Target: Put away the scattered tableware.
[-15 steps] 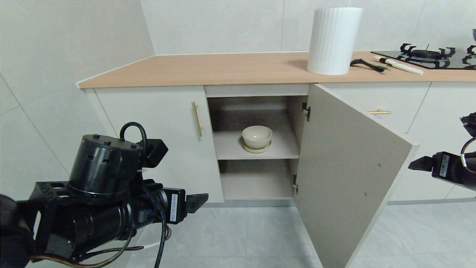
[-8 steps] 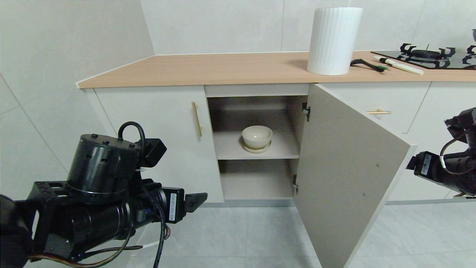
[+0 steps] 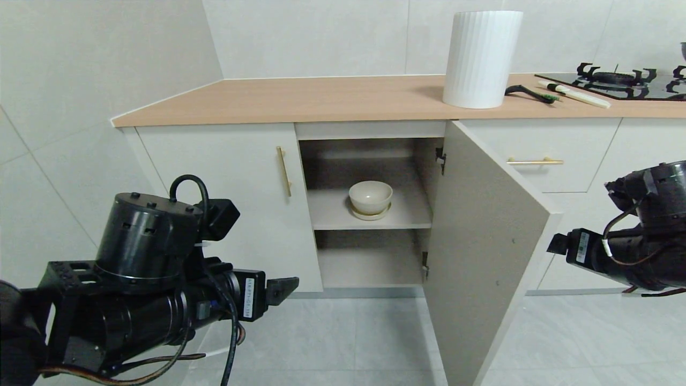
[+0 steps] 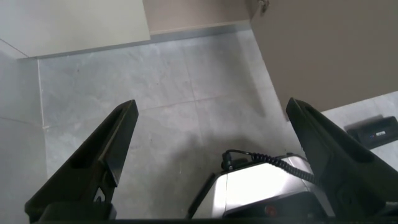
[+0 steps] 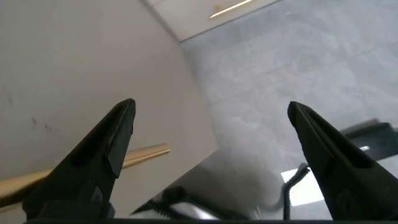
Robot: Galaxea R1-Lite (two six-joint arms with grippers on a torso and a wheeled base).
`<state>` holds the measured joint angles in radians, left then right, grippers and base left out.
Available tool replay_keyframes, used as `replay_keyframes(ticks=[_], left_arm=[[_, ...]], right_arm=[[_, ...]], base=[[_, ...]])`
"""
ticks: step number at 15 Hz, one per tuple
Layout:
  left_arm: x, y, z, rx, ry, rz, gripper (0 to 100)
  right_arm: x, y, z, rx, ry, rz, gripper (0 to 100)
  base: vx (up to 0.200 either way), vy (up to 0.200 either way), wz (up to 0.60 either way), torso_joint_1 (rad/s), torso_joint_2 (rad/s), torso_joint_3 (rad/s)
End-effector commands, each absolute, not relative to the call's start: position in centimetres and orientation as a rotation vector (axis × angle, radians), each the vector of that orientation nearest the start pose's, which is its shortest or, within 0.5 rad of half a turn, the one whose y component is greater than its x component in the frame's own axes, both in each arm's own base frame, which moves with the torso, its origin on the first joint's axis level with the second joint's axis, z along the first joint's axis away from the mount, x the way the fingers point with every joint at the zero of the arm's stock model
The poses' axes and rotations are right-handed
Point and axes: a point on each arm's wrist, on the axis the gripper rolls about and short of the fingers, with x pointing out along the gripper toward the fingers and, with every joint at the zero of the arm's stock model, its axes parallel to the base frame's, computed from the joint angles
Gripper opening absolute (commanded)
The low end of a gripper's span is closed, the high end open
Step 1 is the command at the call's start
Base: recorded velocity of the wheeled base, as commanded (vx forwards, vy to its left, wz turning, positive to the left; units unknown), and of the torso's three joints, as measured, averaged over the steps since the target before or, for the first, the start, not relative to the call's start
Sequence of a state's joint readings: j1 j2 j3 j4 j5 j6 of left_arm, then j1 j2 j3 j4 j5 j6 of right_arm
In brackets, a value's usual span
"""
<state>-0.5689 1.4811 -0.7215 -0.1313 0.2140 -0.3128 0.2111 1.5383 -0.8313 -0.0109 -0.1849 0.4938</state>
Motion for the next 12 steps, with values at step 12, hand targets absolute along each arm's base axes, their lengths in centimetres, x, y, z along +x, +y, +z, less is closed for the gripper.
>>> replay_keyframes(ticks=[12], left_arm=[[19.7,-12.0,18.0,-0.072,0.602,-0.249,100]], right_arm=[[29.9,14.6,17.5,0.122,0.69,0.173,100]], base=[[0.0,0.0,0.0,0.0,0.0,0.0]])
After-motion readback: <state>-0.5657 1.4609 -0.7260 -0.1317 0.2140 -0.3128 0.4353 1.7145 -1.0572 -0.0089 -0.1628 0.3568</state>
